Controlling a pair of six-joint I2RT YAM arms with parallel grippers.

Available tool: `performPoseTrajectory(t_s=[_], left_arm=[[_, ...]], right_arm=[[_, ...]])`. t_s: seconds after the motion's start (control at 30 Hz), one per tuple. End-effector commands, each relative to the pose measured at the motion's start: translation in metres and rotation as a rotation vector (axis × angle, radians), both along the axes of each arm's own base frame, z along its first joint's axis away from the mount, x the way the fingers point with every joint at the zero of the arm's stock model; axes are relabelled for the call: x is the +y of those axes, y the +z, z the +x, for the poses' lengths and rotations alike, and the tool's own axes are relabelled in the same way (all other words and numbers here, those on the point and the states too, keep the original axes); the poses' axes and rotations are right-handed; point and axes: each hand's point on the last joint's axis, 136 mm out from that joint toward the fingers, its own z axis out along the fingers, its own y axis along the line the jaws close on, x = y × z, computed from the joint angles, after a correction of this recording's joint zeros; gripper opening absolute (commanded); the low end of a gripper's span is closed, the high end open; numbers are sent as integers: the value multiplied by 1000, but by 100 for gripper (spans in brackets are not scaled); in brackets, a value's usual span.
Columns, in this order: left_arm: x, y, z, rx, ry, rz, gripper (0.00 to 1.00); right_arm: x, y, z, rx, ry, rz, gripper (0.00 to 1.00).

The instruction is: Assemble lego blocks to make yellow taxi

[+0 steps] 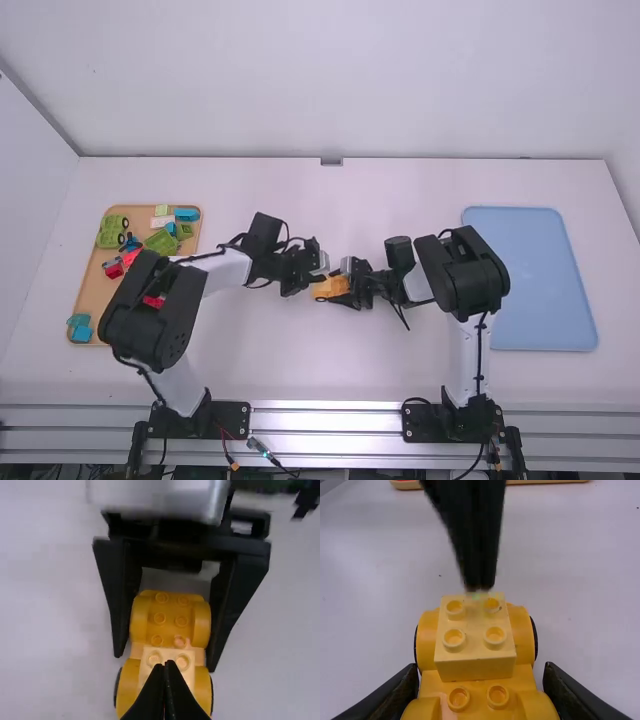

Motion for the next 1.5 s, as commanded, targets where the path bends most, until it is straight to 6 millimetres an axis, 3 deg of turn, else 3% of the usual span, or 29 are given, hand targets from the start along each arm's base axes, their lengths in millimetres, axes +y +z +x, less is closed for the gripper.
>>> performPoseTrajectory(t_s=[0.0, 0.07, 0.1, 0.2, 0.33, 0.53, 0.57, 0.6, 0.63, 0.73, 0.9, 0.97, 1.1, 1.47], left_arm=[[-2, 57, 6, -125, -20, -92, 2], [0, 72, 7, -157, -20, -116, 2], [6, 91, 8, -199, -13, -146, 2], [21, 105, 12, -234, 30, -156, 2], [47, 94, 16, -167, 136, -155, 2], [95, 54, 33, -64, 387, -92, 2], [111, 47, 40, -42, 490, -104, 33], [117, 46, 43, -36, 536, -116, 47], [120, 45, 44, -32, 554, -121, 52], [144, 42, 55, -11, 730, -176, 99], [160, 37, 60, -11, 876, -207, 99], [163, 34, 59, -23, 903, -205, 99], [165, 30, 56, -25, 909, -205, 99], [164, 28, 54, -20, 911, -198, 99]], right_arm=[[-3, -12, 3, 4, -33, -50, 54], [-3, -12, 3, 3, -34, -50, 53], [-3, -12, 3, 3, -33, -50, 54], [-3, -12, 3, 2, -34, -50, 53], [-3, -12, 3, 2, -33, -50, 56], [-3, -12, 3, 3, -33, -50, 57], [-3, -12, 3, 2, -33, -50, 57], [-3, -12, 3, 2, -34, -50, 57], [-3, -12, 3, 2, -34, -50, 57], [-3, -12, 3, 3, -34, -50, 61], [-3, -12, 3, 4, -34, -50, 70], [-3, -12, 3, 5, -34, -50, 83], [-3, -10, 5, 45, -56, -42, 99], [-12, -2, 11, 118, -113, -62, 99]])
